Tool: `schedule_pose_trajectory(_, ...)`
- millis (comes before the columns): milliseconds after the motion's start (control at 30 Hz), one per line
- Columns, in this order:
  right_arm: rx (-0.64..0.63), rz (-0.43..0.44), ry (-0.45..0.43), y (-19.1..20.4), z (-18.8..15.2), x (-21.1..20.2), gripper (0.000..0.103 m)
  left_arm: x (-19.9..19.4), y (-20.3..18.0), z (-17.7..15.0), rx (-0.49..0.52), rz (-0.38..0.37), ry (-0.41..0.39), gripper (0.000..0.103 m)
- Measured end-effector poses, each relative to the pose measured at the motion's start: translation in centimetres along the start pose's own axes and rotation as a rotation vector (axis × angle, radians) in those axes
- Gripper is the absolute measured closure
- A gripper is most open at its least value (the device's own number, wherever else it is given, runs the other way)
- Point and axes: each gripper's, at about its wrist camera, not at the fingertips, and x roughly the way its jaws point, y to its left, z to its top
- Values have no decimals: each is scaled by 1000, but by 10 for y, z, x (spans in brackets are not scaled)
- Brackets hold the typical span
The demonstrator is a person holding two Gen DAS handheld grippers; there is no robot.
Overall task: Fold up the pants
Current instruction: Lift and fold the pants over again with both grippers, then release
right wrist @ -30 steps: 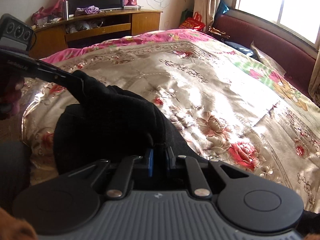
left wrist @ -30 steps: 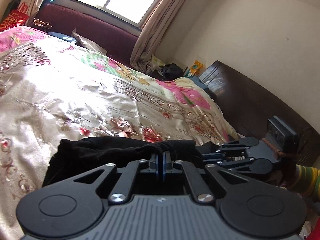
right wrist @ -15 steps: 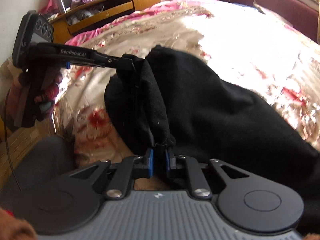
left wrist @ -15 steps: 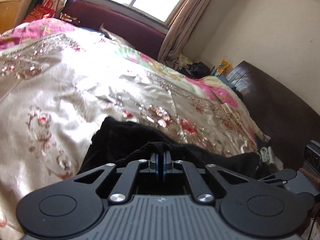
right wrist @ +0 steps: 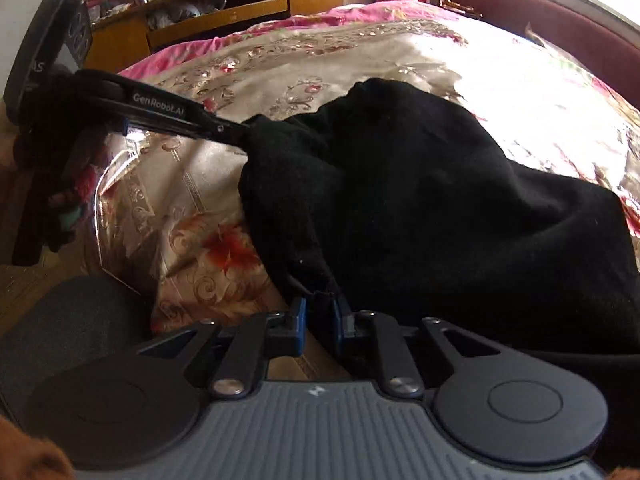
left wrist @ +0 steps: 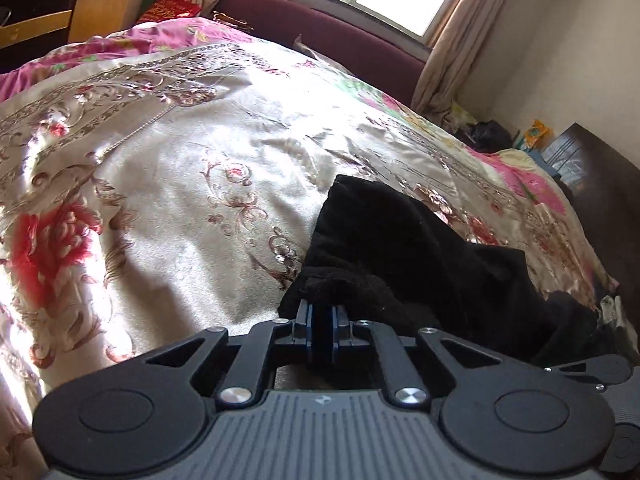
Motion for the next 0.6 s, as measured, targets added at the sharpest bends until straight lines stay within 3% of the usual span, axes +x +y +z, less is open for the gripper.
schedule_pose_trajectory(100,23,5,-15,-4,0,-1,83,-9,5,3,-20,44,-19,79)
schedule_pose_trajectory(233,-15,5,-22,-1,-6,-15,67,-25,10,0,-21,160,-31,79)
schedule_pose_trajectory(367,10,15,-100,-8,-14,-51,57,-45,-16,2,40,166,-48,79)
schedule_pose_trajectory(467,43,-18,-131,-34,-23,-77,57,-38,-71,7,195,91,-20,78)
schedule_pose_trajectory(600,167,-130,-107,-90,-44,-105,55,0,-150,-1,326,-111,63,74)
